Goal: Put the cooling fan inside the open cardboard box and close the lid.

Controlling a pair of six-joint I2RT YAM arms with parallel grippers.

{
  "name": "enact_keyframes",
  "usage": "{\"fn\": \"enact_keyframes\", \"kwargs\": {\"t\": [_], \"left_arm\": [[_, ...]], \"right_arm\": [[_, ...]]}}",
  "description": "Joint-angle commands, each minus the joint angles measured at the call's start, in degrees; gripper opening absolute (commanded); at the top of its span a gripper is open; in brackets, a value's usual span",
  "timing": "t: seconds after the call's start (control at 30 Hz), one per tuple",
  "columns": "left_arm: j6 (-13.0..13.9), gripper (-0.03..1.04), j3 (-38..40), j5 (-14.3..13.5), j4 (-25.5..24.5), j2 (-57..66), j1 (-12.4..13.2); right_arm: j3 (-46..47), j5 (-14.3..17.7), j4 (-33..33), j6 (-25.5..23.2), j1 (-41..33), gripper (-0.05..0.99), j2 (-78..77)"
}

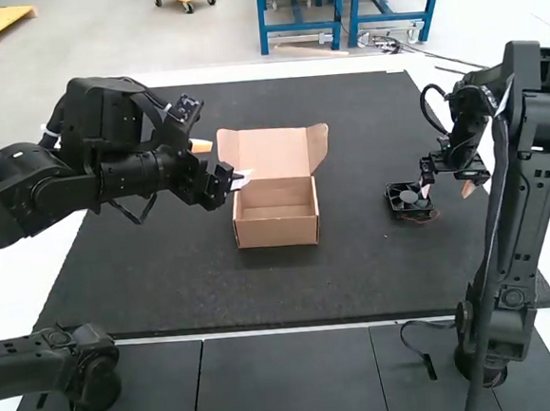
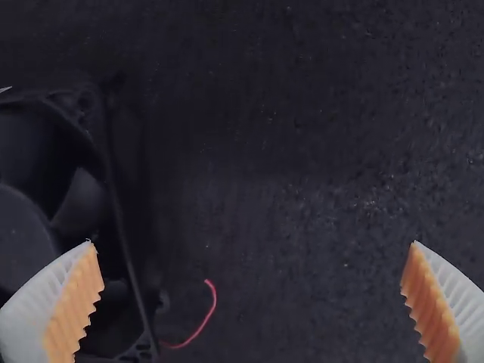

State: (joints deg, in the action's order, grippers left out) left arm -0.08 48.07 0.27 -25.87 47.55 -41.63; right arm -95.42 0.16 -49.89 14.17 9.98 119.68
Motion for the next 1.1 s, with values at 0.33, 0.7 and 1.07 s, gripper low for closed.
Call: {"fn": "enact_keyframes", "kwargs": {"t": [0.33,0.7,1.07], "left_arm": [[-0.71,0.97,-0.17,0.69,0.56,-1.32,0.14],[-0.71,0.97,-0.17,0.61,0.38,-1.32,0.58],[-0.89,0.97,0.27,0.61,0.03,-1.41,2.52]], "right_arm": [[-2.05,-0.60,-2.05,-0.38,-0.31,0.79,3.98],[-5.92,-5.44,-5.04,-2.66,-0.31,0.04,4.34],[-5.31,-7.81,-9.53,-4.24,0.13,-0.02,1.44]]}}
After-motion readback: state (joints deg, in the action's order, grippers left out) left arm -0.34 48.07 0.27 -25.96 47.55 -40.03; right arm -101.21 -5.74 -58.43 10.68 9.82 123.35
